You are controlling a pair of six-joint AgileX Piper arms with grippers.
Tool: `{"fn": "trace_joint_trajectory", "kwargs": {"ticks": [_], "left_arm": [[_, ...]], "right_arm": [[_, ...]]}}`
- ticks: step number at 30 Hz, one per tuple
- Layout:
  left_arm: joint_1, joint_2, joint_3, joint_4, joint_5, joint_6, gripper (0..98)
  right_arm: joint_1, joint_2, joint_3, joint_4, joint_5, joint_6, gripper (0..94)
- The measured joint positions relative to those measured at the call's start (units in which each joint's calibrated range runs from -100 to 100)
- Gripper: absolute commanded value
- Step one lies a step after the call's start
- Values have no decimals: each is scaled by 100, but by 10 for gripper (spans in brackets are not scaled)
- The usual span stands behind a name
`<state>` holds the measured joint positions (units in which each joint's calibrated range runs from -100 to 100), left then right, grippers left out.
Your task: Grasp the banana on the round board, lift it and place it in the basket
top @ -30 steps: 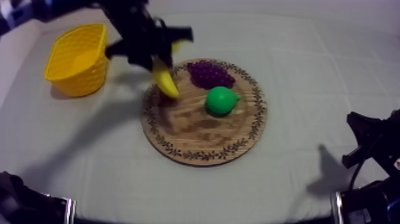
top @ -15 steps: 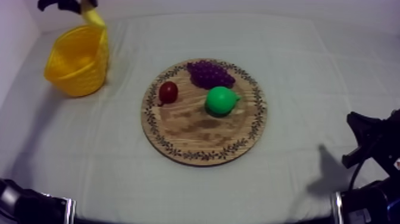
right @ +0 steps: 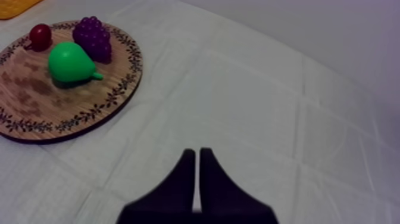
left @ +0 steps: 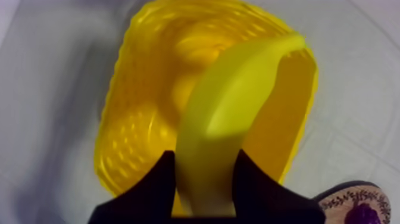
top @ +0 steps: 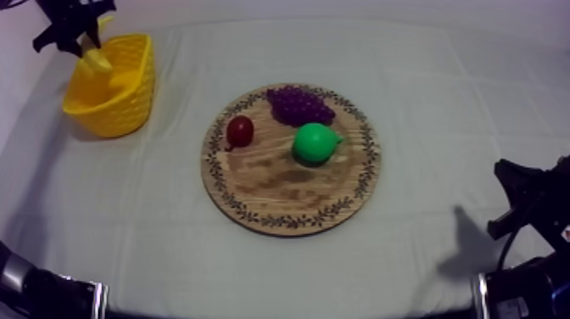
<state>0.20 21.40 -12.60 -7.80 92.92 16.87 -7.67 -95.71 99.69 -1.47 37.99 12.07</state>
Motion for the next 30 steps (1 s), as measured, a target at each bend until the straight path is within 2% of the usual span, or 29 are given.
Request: {"fn": "trace_joint_trajectory", "kwargs": {"ticks": [22,30], "left_arm": [[-129,1318,30,206,-933,-85,374],[-141,1492,48,233,-1176,-111,418]], "right_arm": [[0,0,0,0,0,0,5],[0,0,0,0,0,0,5]]}}
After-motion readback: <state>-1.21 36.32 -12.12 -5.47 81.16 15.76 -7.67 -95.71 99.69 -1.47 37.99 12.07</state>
